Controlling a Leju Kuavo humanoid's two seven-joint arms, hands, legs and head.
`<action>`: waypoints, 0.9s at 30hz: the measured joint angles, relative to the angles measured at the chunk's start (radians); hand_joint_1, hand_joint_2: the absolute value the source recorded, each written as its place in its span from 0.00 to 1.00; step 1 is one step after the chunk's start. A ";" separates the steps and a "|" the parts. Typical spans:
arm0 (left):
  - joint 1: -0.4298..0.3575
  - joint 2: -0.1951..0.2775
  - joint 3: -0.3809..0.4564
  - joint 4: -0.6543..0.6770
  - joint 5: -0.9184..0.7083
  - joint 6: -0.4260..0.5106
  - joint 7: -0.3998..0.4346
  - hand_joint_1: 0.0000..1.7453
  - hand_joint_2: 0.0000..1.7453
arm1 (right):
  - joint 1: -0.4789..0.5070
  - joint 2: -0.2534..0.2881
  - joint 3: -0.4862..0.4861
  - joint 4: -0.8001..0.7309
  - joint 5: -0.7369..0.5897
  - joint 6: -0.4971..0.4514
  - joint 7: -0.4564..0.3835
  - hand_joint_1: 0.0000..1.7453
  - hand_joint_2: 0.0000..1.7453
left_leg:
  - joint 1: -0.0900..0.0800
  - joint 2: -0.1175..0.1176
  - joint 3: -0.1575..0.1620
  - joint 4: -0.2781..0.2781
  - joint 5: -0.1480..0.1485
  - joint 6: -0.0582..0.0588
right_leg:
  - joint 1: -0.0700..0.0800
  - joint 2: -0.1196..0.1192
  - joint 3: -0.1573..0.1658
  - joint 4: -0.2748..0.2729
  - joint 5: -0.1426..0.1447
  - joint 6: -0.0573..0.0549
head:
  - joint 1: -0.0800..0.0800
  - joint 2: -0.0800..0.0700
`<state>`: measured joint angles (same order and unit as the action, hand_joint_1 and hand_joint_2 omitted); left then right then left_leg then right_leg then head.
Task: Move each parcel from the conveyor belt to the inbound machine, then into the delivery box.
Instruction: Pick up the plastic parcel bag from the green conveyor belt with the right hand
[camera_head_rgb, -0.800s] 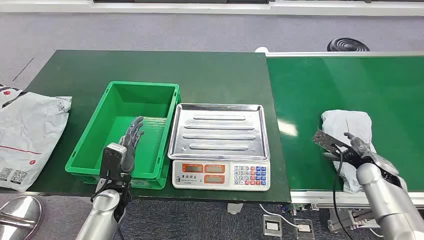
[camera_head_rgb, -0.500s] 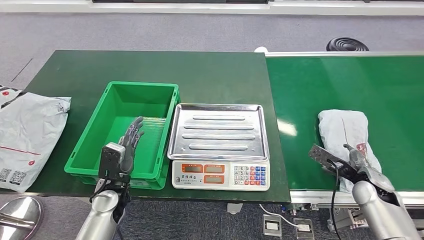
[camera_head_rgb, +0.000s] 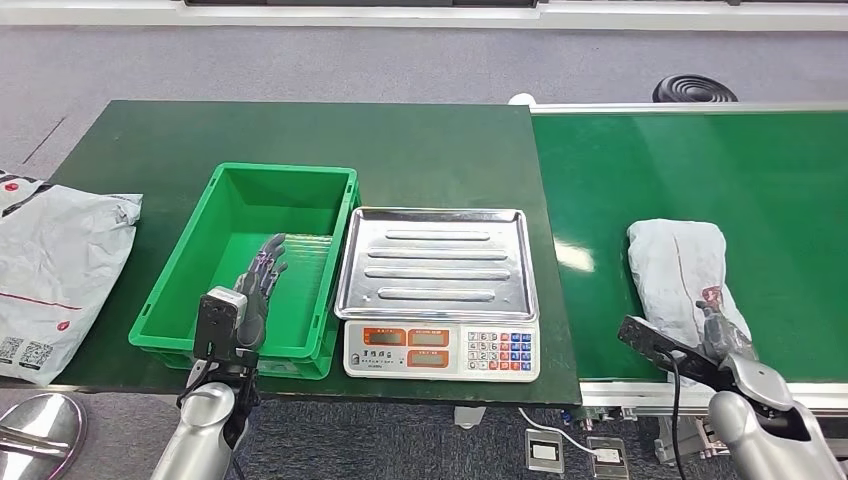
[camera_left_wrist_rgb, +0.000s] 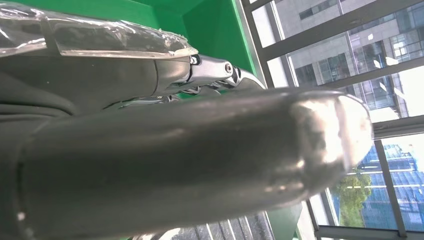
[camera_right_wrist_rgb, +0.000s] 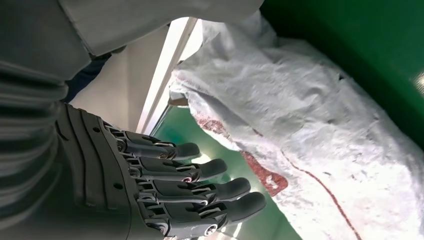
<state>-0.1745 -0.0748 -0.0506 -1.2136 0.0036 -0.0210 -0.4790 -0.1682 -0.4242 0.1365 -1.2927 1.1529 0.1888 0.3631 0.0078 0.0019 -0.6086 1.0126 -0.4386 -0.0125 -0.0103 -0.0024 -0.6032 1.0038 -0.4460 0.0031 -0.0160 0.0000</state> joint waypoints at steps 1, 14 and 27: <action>0.000 0.000 0.001 -0.001 0.001 0.000 0.000 0.00 0.00 | 0.000 0.000 0.000 -0.002 0.008 -0.002 0.001 0.00 1.00 | 0.000 0.000 0.000 0.000 0.000 0.000 | 0.000 0.000 0.000 0.000 0.000 0.000 | 0.000 0.000; -0.007 -0.001 0.001 0.006 0.015 -0.004 -0.003 0.00 0.00 | 0.011 -0.019 0.005 0.003 -0.003 0.078 -0.048 0.00 1.00 | 0.000 -0.001 0.000 0.000 0.000 0.000 | 0.000 0.000 0.000 0.000 0.000 0.000 | 0.000 0.000; -0.033 -0.001 0.001 0.045 0.018 -0.009 -0.012 0.00 0.00 | 0.030 -0.068 0.086 0.058 -0.103 0.135 -0.097 0.00 1.00 | 0.000 -0.001 0.000 0.000 0.000 0.000 | 0.000 0.000 0.000 0.000 0.000 0.000 | 0.000 0.000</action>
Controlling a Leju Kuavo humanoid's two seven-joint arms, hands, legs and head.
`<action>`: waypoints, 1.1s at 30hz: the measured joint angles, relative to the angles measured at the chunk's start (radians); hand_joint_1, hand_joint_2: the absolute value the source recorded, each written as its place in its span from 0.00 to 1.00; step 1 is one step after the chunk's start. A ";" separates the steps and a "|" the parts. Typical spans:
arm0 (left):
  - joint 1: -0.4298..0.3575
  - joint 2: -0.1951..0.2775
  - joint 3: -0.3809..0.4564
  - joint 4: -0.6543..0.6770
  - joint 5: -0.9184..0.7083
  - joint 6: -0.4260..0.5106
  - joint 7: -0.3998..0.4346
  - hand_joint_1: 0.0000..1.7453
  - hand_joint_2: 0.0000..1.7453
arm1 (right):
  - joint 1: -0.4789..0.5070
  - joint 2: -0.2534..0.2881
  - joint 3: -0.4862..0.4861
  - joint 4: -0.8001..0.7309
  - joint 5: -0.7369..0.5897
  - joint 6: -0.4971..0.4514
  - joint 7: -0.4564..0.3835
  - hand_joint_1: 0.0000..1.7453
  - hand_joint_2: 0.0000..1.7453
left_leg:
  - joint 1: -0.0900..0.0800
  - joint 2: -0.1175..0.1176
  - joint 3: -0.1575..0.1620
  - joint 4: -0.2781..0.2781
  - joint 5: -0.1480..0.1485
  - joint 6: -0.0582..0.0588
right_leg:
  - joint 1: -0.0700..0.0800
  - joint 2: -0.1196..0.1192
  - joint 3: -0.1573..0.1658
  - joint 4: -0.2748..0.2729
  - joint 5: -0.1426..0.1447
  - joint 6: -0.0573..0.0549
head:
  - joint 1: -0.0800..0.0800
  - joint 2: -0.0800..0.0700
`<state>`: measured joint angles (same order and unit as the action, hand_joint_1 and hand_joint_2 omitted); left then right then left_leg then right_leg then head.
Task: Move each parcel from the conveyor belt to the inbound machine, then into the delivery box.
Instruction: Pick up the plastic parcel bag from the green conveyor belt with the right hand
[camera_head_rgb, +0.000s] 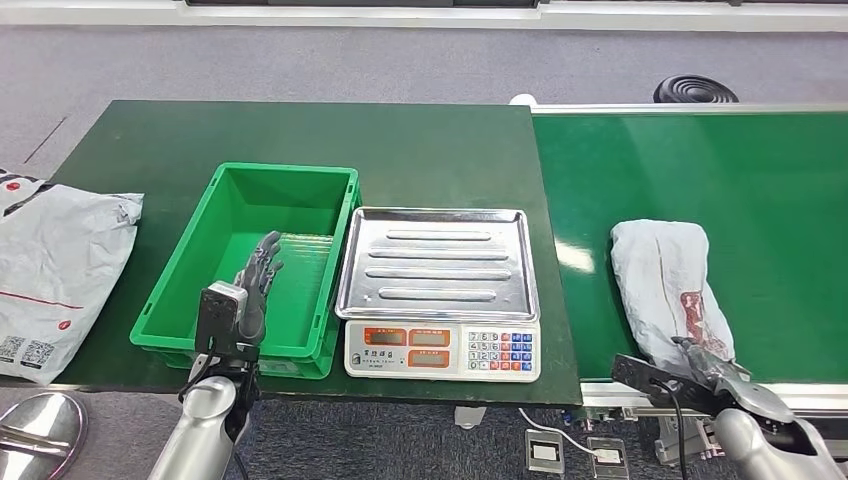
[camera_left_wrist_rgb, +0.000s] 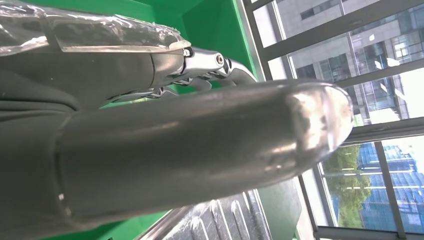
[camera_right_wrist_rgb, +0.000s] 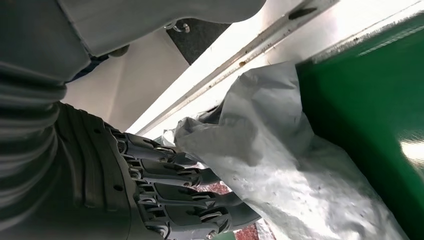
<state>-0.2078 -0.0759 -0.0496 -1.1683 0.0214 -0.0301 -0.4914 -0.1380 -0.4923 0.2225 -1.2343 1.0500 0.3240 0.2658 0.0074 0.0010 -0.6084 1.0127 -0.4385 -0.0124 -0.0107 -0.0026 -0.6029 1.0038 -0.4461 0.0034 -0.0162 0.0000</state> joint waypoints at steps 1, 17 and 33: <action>-0.001 0.000 0.000 0.002 0.000 0.000 0.000 0.00 0.00 | 0.000 -0.002 0.004 0.002 -0.001 0.001 -0.001 0.00 1.00 | 0.000 0.000 0.000 0.000 0.000 0.000 | 0.000 0.000 0.000 0.000 0.000 0.000 | 0.000 0.000; -0.011 0.000 0.000 0.018 0.011 -0.003 -0.006 0.00 0.00 | -0.070 0.008 0.083 0.106 -0.019 0.000 -0.005 1.00 1.00 | 0.000 0.000 0.001 0.000 0.000 0.000 | 0.000 0.000 0.001 0.000 0.000 0.000 | 0.000 0.000; -0.004 0.000 0.000 0.005 0.014 0.007 -0.002 0.00 0.00 | -0.132 0.058 0.127 0.168 -0.043 -0.089 -0.016 1.00 1.00 | 0.000 0.000 0.000 0.000 0.000 0.000 | 0.000 0.000 0.001 0.000 0.000 0.000 | 0.000 0.000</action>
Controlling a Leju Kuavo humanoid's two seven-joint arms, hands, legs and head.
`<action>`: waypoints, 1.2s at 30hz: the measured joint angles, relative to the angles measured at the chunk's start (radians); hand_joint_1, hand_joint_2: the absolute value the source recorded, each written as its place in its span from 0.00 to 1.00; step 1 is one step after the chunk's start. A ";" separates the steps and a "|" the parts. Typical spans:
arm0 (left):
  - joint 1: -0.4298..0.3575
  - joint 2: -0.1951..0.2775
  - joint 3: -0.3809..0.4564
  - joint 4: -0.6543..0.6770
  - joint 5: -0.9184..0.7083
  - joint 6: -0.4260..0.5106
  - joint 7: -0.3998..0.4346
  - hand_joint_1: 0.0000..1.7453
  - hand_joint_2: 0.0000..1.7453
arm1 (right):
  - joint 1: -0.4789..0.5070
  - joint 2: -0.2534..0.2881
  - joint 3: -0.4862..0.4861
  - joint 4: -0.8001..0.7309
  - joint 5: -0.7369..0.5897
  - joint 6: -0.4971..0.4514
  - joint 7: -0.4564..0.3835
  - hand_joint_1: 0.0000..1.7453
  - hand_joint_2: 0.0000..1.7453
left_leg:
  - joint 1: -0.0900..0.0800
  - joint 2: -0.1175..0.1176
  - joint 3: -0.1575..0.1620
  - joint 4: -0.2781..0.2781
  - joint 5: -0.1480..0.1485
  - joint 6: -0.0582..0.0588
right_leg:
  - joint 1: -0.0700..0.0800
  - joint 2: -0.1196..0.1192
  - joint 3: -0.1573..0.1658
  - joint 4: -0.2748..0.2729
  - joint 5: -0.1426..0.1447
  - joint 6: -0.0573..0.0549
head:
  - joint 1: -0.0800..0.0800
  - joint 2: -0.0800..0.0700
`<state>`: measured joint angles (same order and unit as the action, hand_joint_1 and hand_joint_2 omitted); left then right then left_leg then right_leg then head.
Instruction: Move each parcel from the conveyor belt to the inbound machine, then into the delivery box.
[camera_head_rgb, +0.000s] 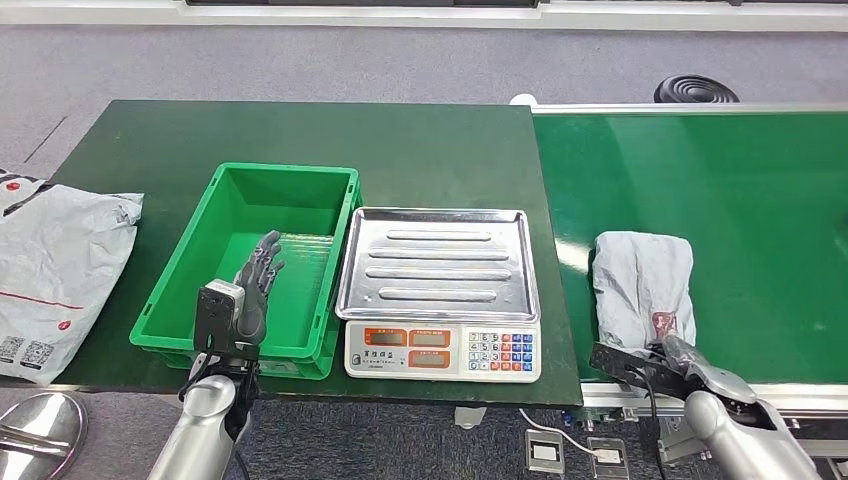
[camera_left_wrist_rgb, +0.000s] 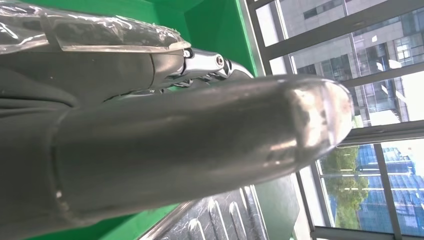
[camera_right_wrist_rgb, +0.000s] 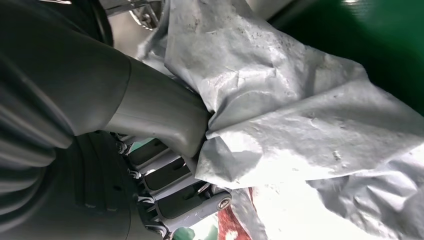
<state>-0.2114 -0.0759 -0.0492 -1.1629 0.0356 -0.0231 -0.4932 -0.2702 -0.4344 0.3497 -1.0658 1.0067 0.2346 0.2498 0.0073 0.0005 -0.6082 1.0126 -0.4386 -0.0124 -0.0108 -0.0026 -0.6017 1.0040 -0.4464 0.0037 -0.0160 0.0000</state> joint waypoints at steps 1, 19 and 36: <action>0.002 0.000 0.000 -0.002 0.001 0.001 0.001 0.00 0.00 | -0.003 0.003 0.002 0.000 -0.004 -0.011 -0.005 1.00 1.00 | 0.000 0.000 0.000 0.000 0.000 0.000 | 0.000 0.000 0.000 0.000 0.000 0.000 | 0.000 0.000; 0.062 -0.005 0.027 -0.094 0.017 0.011 0.027 0.00 0.00 | -0.067 0.124 -0.075 -0.153 -0.186 -0.486 -0.239 1.00 1.00 | 0.000 0.000 0.001 0.000 0.000 0.000 | 0.000 -0.001 0.001 0.000 0.000 0.000 | 0.000 0.000; 0.066 -0.033 0.026 -0.083 0.012 0.002 0.025 0.00 0.00 | -0.083 0.182 -0.122 -0.354 -0.237 -0.850 -0.589 1.00 1.00 | -0.001 0.000 0.001 0.000 0.000 0.000 | -0.001 -0.001 0.001 0.000 0.000 0.000 | 0.000 0.000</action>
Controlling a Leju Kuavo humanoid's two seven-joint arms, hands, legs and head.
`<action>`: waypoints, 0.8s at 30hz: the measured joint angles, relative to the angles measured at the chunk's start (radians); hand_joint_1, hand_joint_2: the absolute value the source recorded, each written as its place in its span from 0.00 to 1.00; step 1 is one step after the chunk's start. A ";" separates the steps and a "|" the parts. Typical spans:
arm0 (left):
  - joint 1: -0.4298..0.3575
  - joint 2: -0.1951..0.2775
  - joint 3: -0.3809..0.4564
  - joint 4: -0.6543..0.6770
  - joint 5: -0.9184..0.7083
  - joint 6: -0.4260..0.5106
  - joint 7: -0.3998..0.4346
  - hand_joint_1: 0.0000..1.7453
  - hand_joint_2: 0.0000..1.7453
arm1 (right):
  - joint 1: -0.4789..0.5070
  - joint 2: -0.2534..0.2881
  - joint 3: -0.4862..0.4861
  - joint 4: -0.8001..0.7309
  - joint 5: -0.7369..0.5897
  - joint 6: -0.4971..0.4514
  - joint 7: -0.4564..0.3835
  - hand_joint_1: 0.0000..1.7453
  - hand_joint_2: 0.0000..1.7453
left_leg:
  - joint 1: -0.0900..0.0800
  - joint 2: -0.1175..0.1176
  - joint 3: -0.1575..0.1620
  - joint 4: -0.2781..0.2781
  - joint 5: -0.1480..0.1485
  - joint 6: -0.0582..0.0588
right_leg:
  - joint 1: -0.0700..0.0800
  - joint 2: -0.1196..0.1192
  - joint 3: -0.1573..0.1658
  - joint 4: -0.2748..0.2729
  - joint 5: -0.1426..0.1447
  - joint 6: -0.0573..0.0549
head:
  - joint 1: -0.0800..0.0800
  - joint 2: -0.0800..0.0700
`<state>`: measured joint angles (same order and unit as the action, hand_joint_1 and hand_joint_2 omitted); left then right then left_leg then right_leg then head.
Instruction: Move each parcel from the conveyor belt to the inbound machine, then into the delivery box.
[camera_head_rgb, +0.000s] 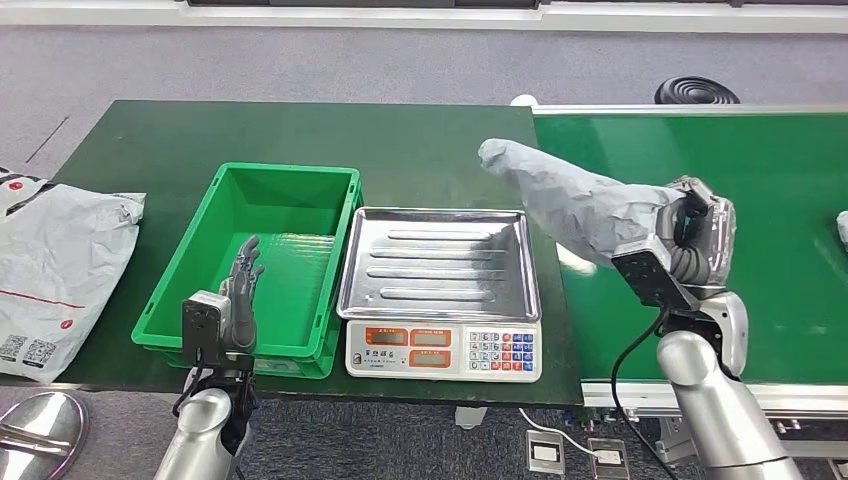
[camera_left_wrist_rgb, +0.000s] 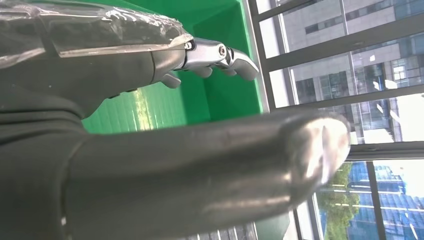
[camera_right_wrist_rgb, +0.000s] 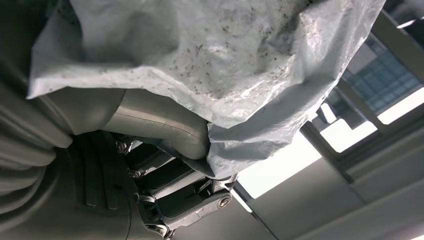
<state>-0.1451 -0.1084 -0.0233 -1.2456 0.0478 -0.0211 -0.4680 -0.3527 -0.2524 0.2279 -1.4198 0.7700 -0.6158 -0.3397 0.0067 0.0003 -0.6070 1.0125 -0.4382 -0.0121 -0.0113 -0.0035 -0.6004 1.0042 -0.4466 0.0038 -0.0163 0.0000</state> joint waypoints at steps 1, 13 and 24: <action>0.000 -0.001 0.000 0.002 0.000 -0.001 -0.001 0.00 0.00 | -0.005 0.001 0.009 -0.001 0.019 -0.003 -0.005 1.00 1.00 | 0.000 0.000 0.000 0.000 0.000 0.000 | 0.000 0.000 0.000 0.000 0.000 0.000 | 0.000 0.000; -0.036 -0.003 -0.021 0.069 0.006 -0.023 -0.034 0.00 0.00 | -0.191 0.008 0.226 0.126 0.167 0.016 -0.062 1.00 1.00 | -0.001 -0.005 0.000 0.000 0.004 0.004 | -0.001 -0.008 0.003 0.000 0.001 0.002 | 0.000 0.000; -0.097 -0.007 -0.070 0.168 0.012 -0.057 -0.063 0.00 0.00 | -0.396 0.023 0.600 0.377 0.040 0.421 -0.179 1.00 1.00 | -0.003 -0.020 0.000 0.000 0.012 0.007 | -0.003 -0.022 0.008 -0.001 0.003 0.005 | 0.000 0.000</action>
<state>-0.2426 -0.1157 -0.0935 -1.0774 0.0603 -0.0776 -0.5305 -0.7489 -0.2297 0.8280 -1.0430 0.8105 -0.1947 -0.5191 0.0037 -0.0193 -0.6066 1.0125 -0.4266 -0.0049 -0.0146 -0.0250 -0.5922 1.0036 -0.4439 0.0085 -0.0163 0.0000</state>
